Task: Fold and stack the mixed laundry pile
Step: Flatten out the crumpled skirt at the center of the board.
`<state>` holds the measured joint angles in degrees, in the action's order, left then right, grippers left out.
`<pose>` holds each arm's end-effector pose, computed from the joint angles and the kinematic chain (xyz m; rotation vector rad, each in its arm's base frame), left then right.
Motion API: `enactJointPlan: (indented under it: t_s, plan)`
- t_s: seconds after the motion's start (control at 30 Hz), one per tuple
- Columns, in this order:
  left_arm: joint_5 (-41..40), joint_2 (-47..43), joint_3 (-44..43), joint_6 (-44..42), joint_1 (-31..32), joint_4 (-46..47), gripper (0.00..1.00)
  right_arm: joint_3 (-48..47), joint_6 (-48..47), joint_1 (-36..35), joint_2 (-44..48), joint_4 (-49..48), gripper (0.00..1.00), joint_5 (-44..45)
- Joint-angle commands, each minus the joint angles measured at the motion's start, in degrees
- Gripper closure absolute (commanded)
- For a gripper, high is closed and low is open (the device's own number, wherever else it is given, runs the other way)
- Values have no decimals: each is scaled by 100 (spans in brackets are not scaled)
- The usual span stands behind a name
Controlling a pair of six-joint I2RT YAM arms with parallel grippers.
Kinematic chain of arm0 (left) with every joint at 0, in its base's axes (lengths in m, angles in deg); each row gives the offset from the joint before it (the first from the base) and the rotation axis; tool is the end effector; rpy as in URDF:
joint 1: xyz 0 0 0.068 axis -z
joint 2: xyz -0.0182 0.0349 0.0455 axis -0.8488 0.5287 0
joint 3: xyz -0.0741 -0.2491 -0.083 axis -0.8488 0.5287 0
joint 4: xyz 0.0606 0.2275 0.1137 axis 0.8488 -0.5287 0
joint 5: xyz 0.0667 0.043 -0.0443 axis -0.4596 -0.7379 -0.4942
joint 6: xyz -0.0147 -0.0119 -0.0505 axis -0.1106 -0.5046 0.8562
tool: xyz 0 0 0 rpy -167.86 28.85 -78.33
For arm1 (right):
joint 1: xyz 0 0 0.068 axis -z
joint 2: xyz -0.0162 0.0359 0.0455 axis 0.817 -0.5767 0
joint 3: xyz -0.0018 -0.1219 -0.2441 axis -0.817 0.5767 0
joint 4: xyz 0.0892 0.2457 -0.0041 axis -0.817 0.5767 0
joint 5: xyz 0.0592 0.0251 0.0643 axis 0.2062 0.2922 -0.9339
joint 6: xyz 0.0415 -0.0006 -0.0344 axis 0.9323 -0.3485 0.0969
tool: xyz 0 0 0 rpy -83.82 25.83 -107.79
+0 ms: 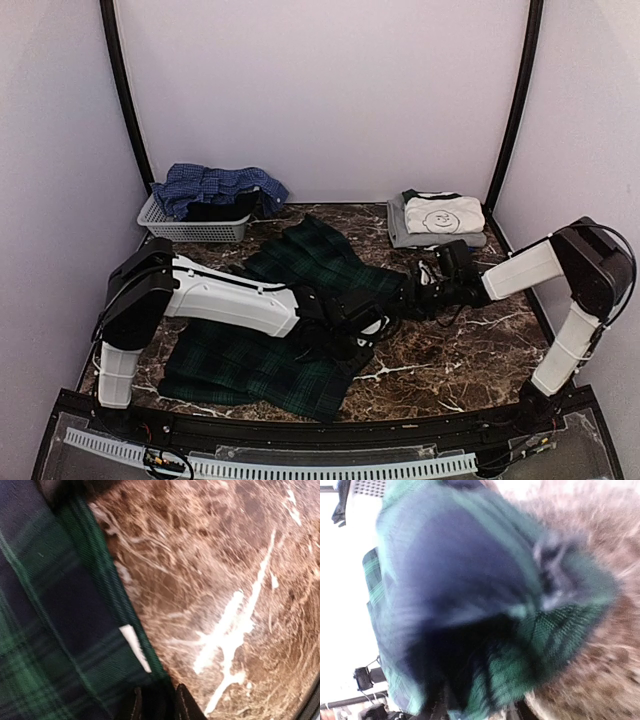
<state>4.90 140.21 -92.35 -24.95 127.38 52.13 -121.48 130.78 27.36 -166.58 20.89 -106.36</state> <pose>0.1642 -0.4253 0.1561 1.2011 2.3127 -0.4348 0.2664 0.1595 0.1191 0.1244 2.5803 1.2277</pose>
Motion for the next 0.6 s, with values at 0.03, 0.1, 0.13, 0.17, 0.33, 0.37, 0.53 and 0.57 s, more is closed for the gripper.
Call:
enactJointPlan:
  t_s: [0.03, 0.1, 0.13, 0.17, 0.33, 0.37, 0.53, 0.57]
  plan:
    - [1279, -1082, 564, 56, -255, 780, 70, -30, -573, 447, 896, 963, 55, 49]
    - [1654, -1464, 867, 163, -456, 1089, 68, -98, -856, 592, 1175, 1359, 49, 94]
    - [1804, -1592, 1070, 280, -618, 1169, 67, -115, -966, 644, 1312, 1442, 44, 111]
    - [1832, -1847, 1156, 327, -702, 1260, 66, -144, -1089, 676, 1422, 1525, 39, 135]
    - [1299, -2310, 1375, 331, -1291, 846, 56, -669, -1309, 798, 1185, 1790, 25, 176]
    - [1157, -2332, 1371, 353, -1440, 663, 55, -805, -1322, 809, 1005, 1763, 25, 163]
    - [640, -2493, 1596, 305, -1769, 250, 55, -1721, -1401, 813, -65, 1866, 26, 39]
    - [421, -2507, 1647, 232, -1774, 72, 55, -1843, -1431, 809, -217, 1895, 27, -68]
